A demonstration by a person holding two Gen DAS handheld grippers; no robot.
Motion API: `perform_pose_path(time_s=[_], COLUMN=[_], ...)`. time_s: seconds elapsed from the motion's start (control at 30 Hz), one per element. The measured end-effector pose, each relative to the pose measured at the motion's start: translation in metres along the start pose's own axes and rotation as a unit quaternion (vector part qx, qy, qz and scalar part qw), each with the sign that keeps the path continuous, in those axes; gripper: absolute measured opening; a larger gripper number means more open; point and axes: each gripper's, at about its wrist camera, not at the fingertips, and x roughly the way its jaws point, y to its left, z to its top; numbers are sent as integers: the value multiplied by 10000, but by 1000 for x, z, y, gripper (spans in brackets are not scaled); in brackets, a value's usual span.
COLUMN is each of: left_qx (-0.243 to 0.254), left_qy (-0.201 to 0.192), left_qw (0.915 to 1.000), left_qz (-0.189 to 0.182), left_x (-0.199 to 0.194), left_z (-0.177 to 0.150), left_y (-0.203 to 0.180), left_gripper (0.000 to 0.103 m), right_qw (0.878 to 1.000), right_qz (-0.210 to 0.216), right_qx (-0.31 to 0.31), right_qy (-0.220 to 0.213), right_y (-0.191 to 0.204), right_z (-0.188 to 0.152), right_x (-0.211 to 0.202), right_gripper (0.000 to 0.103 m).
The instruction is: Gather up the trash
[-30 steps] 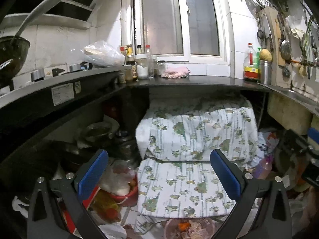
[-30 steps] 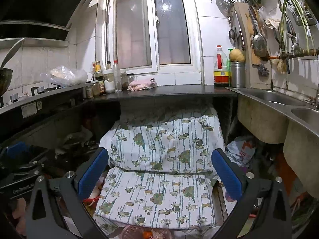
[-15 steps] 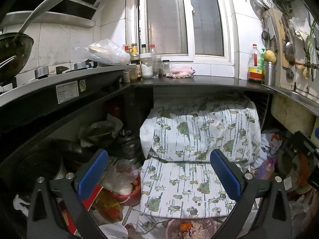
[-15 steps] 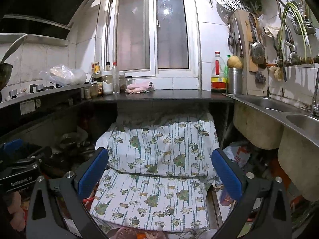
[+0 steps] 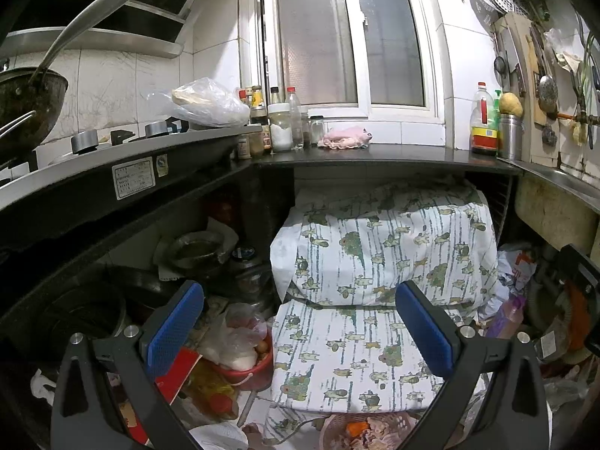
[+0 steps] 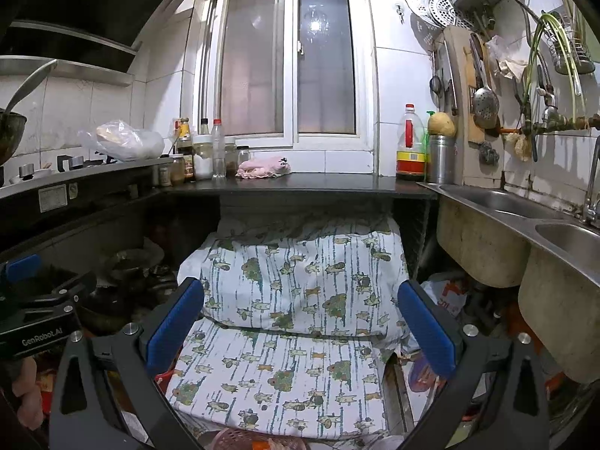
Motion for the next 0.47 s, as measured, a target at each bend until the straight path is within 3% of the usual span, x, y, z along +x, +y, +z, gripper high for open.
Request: perform_pose_path(time_s=[0.47], left_qx=[45], left_qy=[-15], left_qw=[10000], left_qz=[-4], left_x=[-1], left_z=[-1], left_y=[0], left_gripper=[103], right_qw=[10000], right_qz=[-38], right_qx=[5], right_qy=[-82], right_y=[-1], right_z=[0], right_x=[-5], right_gripper=[103])
